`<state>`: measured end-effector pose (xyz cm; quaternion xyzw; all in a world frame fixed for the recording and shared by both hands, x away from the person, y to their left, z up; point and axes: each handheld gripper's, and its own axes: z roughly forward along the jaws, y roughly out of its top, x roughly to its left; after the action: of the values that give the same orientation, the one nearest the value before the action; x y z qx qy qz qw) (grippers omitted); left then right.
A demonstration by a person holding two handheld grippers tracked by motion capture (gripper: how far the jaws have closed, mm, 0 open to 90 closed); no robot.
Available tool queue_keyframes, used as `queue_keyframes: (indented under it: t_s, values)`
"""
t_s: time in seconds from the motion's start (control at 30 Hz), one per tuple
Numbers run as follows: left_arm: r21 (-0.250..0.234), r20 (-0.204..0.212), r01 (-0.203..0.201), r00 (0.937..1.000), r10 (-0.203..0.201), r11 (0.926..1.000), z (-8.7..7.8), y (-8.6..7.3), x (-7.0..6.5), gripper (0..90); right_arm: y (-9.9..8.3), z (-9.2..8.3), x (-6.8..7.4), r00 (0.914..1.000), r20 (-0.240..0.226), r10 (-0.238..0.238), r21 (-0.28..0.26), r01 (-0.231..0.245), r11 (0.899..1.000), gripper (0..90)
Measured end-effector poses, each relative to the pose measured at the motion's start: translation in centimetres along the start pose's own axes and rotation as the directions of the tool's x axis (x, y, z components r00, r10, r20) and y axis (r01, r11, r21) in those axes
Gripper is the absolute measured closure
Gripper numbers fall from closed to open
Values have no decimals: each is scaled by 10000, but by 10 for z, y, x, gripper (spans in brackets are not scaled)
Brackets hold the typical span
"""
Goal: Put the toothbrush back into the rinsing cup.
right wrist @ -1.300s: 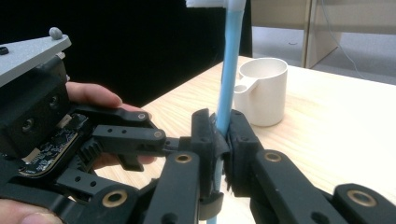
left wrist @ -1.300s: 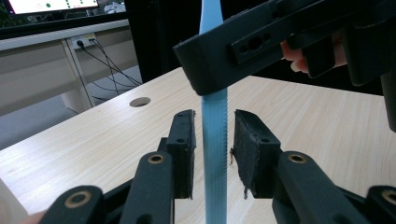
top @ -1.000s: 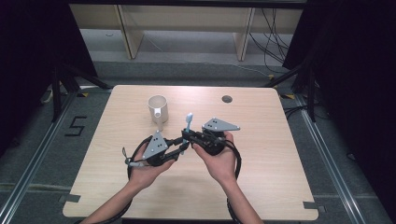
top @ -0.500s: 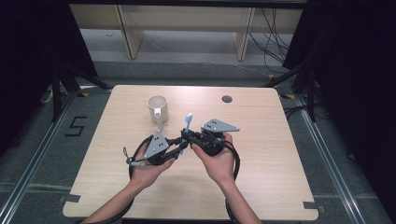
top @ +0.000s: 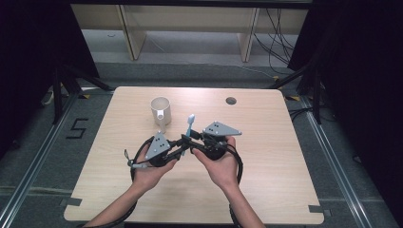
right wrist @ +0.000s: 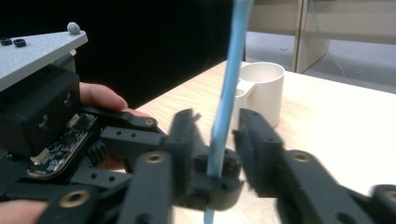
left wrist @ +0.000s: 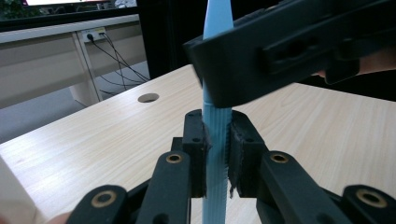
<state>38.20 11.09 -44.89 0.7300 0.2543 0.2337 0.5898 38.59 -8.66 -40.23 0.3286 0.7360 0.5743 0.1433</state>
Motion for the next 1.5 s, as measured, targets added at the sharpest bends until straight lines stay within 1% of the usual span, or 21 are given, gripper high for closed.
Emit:
queue_keyframes:
  t_s: [0.07,0.13,0.17,0.33,0.53,0.63,0.77,0.8,0.97,1.0,1.03,1.1,1.13,1.17,1.2,1.23,1.27,1.3,1.37,1.4,1.5]
  values:
    - [-27,-87,14,10000,-15,10000,-1,-1,2,784,-1,-3,0,9995,219,233,-83,-232,9997,573]
    - [-57,-107,54,9999,-54,10000,-1,-1,4,784,-1,-6,-2,9991,194,370,-34,-370,9993,554]
    - [-66,-135,49,9999,-50,10000,-2,-2,4,784,-2,-7,-4,9997,176,187,-167,-184,9997,545]
    - [-144,-285,157,9995,-161,9998,-4,-4,9,784,-7,-26,-8,9987,174,481,-513,-472,9976,522]
    - [-391,-470,356,9982,-374,9986,-6,-3,17,784,-24,-51,-29,9938,951,569,-522,-521,9973,520]
    - [-446,-495,433,9977,-455,9981,-6,-2,21,784,-34,-61,-38,9869,1240,1035,-521,-977,9939,520]
    - [-473,-551,348,9978,-374,9983,-6,-1,24,784,-46,-73,-50,9768,2027,690,-471,-607,9970,500]
    - [-618,-520,351,9979,-383,9975,-5,-1,25,784,-50,-75,-51,9751,1998,960,-539,-869,9948,492]
    - [-541,-712,364,9966,-402,9979,-7,0,30,784,-73,-85,-62,9636,2543,831,-443,-742,9963,472]
    - [-558,-766,358,9963,-401,9978,-8,0,31,784,-76,-87,-63,9640,2477,968,-393,-898,9952,464]
    - [-583,-828,368,9957,-416,9976,-8,0,31,784,-79,-89,-66,9593,2743,676,-375,-596,9975,455]
    - [-659,-915,425,9946,-484,9969,-10,0,33,784,-85,-90,-69,9567,2834,657,-492,-539,9973,443]
    - [-660,-951,457,9941,-519,9968,-11,0,35,784,-88,-92,-71,9518,3004,625,-439,-516,9977,438]
    - [-684,-998,529,9932,-596,9963,-12,0,36,784,-92,-92,-70,9477,3063,892,-539,-763,9956,435]
    - [-701,-1056,526,9926,-598,9962,-12,-1,38,784,-95,-93,-72,9405,3347,590,-461,-462,9979,432]
    - [-719,-1121,562,9916,-640,9958,-13,-1,39,784,-98,-94,-74,9437,3241,665,-505,-529,9973,432]
    - [-728,-1171,556,9911,-639,9958,-14,-1,40,784,-100,-95,-73,9387,3338,857,-474,-741,9961,434]
    - [-740,-1240,589,9900,-678,9955,-15,-1,41,784,-103,-96,-76,9365,3478,440,-386,-326,9987,439]
    - [-789,-1355,600,9883,-703,9951,-17,-1,45,784,-107,-97,-74,9343,3506,638,-495,-496,9975,455]
    - [-774,-1376,582,9881,-685,9953,-18,-1,47,784,-109,-98,-75,9347,3543,279,-440,-131,9989,467]
    - [-889,-1575,644,9844,-779,9940,-20,-1,51,784,-114,-99,-74,9327,3569,524,-492,-372,9981,469]
